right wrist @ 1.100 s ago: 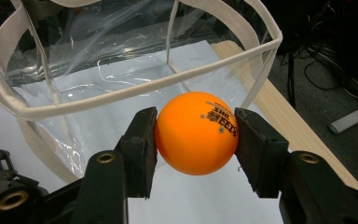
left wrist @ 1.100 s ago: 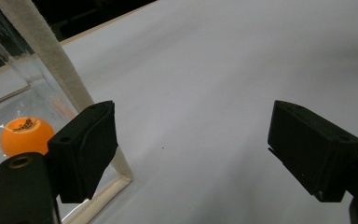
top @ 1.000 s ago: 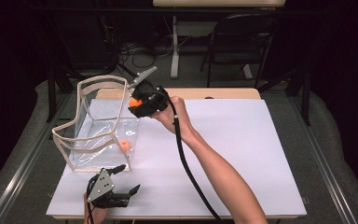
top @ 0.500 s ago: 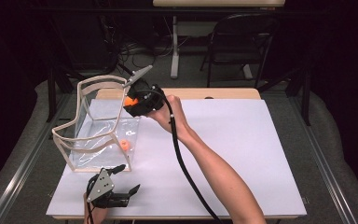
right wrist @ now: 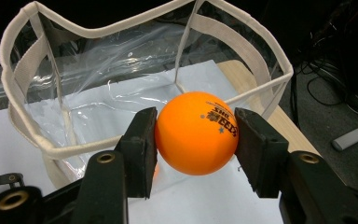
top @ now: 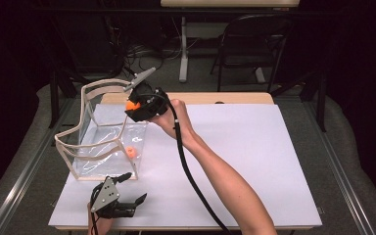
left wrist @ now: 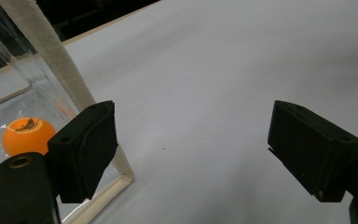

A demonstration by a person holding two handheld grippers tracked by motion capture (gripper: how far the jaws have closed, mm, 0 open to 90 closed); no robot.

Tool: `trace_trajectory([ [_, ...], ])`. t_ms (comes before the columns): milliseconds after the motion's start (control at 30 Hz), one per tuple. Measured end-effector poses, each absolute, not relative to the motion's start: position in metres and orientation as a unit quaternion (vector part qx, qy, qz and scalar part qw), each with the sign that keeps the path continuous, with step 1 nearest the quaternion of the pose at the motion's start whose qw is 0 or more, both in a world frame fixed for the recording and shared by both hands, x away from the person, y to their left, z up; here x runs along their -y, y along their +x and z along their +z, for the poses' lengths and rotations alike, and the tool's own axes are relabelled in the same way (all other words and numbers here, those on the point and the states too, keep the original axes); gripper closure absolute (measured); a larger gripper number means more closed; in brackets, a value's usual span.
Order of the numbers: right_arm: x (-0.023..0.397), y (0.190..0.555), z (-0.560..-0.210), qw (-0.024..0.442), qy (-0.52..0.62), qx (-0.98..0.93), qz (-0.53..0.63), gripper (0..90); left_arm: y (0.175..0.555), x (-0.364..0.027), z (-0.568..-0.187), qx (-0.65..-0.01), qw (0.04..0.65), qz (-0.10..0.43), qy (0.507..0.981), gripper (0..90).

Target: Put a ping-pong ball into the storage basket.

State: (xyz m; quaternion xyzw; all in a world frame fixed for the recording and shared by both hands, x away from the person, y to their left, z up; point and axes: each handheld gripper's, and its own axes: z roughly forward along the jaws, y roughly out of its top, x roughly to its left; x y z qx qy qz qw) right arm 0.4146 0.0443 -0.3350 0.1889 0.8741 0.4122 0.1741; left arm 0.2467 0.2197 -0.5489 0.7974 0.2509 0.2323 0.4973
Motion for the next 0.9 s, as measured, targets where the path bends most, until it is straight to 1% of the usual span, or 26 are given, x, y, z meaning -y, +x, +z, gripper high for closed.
trace_trajectory([
  [900, -0.062, 0.411, -0.334, 0.175, 0.175, -0.873, 0.419, 51.1, 0.246, -0.220, -0.549, -0.249, 0.499, 0.231, 0.797, 15.8],
])
